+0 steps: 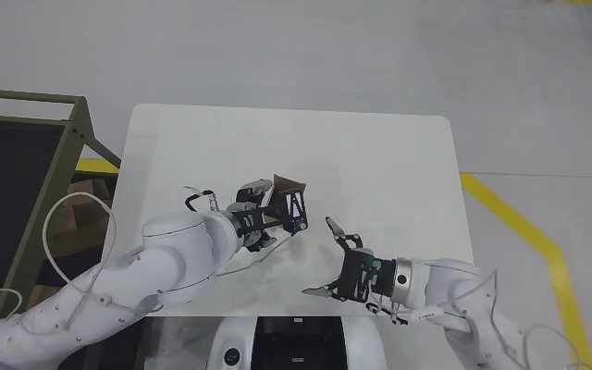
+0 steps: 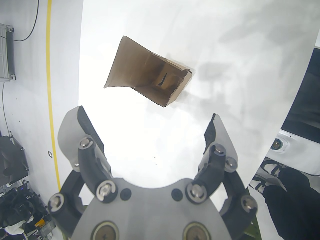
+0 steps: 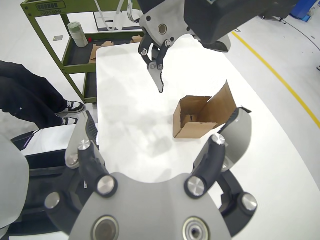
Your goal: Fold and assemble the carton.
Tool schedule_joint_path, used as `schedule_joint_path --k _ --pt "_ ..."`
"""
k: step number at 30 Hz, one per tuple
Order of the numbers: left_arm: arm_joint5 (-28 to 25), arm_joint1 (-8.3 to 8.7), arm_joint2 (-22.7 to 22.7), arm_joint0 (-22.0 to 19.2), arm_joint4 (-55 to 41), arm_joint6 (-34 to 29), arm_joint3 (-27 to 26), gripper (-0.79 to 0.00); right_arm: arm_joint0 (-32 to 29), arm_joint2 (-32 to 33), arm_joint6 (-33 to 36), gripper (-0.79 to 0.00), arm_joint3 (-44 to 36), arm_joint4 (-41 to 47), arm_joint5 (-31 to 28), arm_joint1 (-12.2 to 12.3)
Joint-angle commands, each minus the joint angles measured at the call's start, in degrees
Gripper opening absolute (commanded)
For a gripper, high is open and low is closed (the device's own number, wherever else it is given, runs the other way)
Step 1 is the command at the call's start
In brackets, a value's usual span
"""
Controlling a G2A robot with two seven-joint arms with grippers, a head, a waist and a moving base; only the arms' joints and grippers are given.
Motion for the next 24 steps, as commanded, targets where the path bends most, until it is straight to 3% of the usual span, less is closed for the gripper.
schedule_joint_path --k 1,5,9,13,17,20,24 --pt "0.54 -0.02 -0.2 0.18 0.52 0.82 0.2 0.0 0.0 0.0 0.0 0.0 0.0 0.0 0.02 0.0" --pt "4.54 -0.3 -1.9 0.49 0.64 2.86 4.59 0.0 1.1 -1.48 1.57 0.0 2.34 -0.6 2.52 -0.24" --pt "7.19 -0.97 -4.74 -1.36 -8.45 5.9 11.8 0.0 3.58 -4.25 5.17 0.0 5.17 -2.49 7.45 -0.83" --pt "-0.18 -0.66 -8.65 0.36 -17.03 17.04 21.05 0.0 5.56 -6.39 4.12 0.0 7.85 -3.55 9.93 -1.37" --pt "-12.94 0.35 -14.93 3.39 -26.52 28.05 29.63 0.0 6.68 -7.33 2.81 0.0 10.56 -2.6 12.19 -1.78" --pt "-21.57 1.25 -19.25 6.11 -33.77 32.02 36.82 0.0 6.68 -7.33 2.81 0.0 10.56 -2.6 12.19 -1.78" --pt "-21.44 1.38 -19.93 6.56 -35.36 32.1 38.25 0.0 6.68 -7.33 2.81 0.0 10.56 -2.6 12.19 -1.78"
